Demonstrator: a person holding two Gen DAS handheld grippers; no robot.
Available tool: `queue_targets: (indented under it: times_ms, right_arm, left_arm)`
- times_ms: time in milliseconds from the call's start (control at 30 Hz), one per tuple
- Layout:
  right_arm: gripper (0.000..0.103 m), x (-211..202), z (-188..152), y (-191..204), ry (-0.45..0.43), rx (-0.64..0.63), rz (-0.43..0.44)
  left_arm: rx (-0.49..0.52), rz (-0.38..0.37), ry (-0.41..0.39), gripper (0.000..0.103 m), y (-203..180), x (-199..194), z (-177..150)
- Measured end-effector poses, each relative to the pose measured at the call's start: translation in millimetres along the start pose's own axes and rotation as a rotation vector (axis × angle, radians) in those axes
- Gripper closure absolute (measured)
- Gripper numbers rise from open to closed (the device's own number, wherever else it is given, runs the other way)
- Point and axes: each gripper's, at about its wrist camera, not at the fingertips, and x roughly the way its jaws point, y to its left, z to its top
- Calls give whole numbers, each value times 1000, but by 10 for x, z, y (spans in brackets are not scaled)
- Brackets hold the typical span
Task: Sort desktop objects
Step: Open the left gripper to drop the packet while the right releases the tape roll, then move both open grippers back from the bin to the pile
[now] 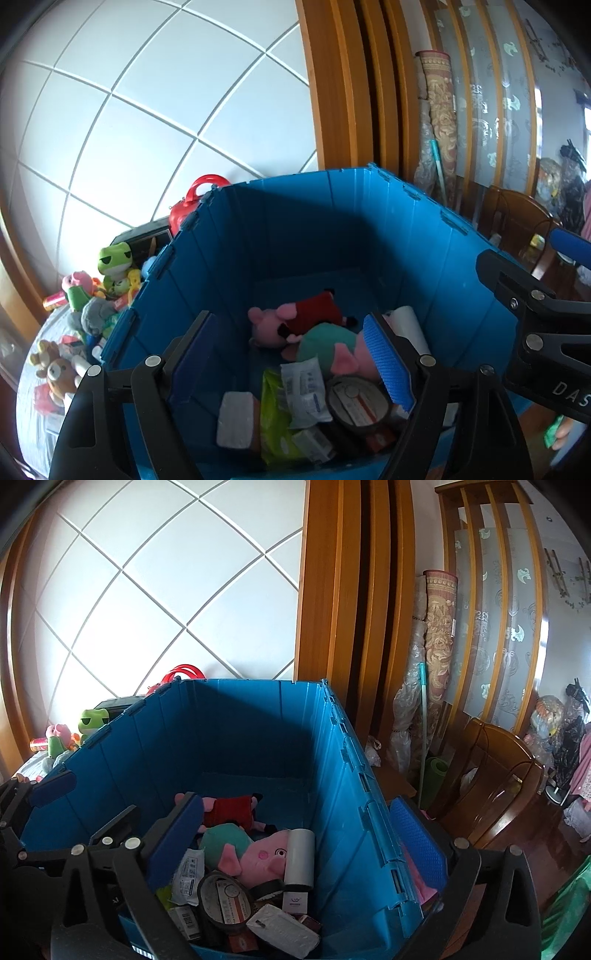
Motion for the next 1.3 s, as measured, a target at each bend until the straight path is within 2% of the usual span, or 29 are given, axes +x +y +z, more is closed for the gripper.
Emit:
queue_targets:
  times_ms: [267,767,1000,1300]
  right_arm:
    - [0,-73,-19,58,30,-17,-23]
    - [0,-238,-205,219,92,-22,-71]
    - [0,-381,-195,520,80,-31,-68]
    - [0,-587,-61,1228,29,-73,-24]
  left_arm:
    - [17,-10,51,21,-2,-99,-94]
    - [18,-58,60,21,185,-313,-294]
    - [-4,-40,31,21,552,-499,-363]
    - [-65,22,-2,21,1348,-743,-471]
